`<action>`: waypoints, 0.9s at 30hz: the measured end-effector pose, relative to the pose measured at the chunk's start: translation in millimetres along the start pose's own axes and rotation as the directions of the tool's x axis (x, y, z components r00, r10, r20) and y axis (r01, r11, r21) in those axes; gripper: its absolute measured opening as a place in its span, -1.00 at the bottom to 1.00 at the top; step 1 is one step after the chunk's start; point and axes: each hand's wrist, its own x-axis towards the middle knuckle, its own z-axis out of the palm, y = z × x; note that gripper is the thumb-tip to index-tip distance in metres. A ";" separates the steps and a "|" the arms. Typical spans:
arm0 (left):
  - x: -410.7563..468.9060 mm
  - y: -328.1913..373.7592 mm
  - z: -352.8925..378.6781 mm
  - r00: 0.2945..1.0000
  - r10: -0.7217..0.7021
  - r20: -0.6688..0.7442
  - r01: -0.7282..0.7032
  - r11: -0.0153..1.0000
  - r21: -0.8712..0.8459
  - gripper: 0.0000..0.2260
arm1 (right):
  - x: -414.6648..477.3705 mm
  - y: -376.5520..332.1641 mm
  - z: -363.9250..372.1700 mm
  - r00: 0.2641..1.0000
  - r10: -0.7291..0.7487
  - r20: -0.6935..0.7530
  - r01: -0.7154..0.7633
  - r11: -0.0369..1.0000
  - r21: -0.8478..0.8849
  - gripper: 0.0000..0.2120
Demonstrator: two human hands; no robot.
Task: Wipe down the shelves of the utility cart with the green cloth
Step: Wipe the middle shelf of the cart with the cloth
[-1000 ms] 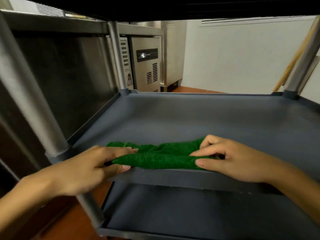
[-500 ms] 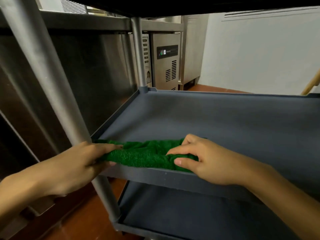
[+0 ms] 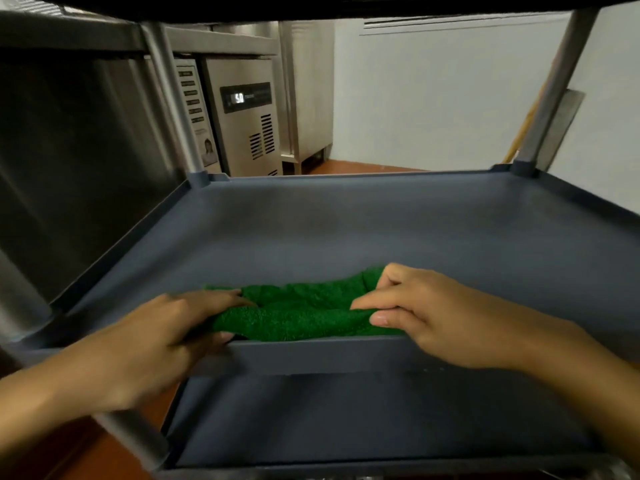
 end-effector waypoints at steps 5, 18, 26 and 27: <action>44.6 59.0 23.9 0.996 0.090 0.022 -0.090 0.996 0.016 -0.58 | -50.0 39.7 -19.6 0.994 0.094 -0.047 -0.095 0.995 -0.027 -0.68; 126.4 150.4 63.8 0.950 0.205 0.235 -0.227 0.971 0.072 -0.72 | -138.2 110.8 -53.3 0.958 0.216 -0.190 -0.224 0.974 -0.023 -0.72; 172.4 197.3 66.6 0.935 0.253 0.249 -0.313 0.919 0.242 -0.77 | -160.2 138.9 -74.7 0.919 0.317 -0.233 -0.326 0.945 -0.001 -0.73; 181.1 198.2 61.6 0.933 0.262 0.246 -0.320 0.917 0.238 -0.79 | -158.3 140.4 -80.5 0.918 0.318 -0.238 -0.327 0.945 0.001 -0.75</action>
